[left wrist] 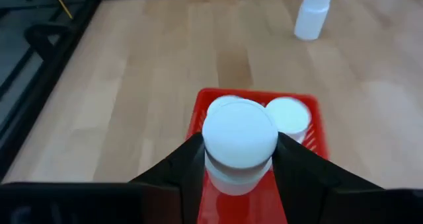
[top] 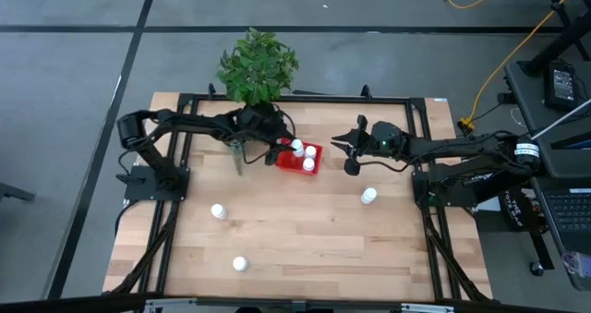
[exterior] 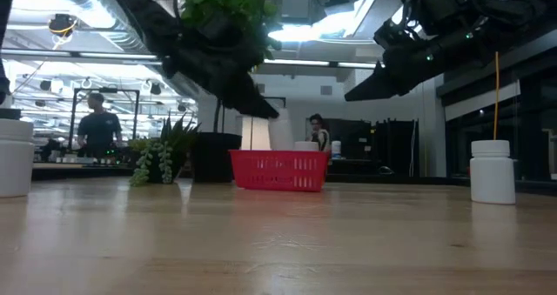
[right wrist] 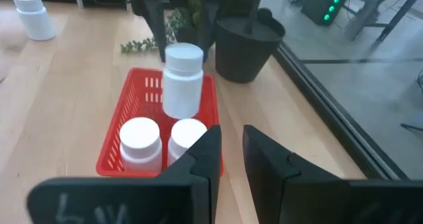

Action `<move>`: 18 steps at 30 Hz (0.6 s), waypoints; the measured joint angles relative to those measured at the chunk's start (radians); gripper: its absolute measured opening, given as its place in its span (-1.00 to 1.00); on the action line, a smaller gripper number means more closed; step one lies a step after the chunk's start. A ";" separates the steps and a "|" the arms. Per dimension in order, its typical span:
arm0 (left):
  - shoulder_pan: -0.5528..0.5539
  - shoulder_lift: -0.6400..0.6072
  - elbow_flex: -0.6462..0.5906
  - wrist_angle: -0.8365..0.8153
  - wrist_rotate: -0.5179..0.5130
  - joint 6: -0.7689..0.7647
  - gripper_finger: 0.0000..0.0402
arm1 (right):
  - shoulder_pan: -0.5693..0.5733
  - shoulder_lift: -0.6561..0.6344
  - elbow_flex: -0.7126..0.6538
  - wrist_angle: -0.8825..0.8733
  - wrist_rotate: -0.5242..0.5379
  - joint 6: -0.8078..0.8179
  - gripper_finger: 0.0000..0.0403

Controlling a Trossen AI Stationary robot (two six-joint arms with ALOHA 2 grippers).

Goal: Pick and place pill bottles into a basket
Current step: Put the white medicine bottle into the red bin

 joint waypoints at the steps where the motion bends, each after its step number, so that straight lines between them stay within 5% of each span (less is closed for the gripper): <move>1: 0.003 0.017 0.008 0.000 0.000 0.009 -0.27 | 0.000 0.000 0.000 0.000 0.000 0.000 -0.66; 18: 0.014 0.091 0.040 -0.002 0.003 0.034 -0.27 | 0.000 0.000 0.000 -0.011 -0.001 0.007 -0.66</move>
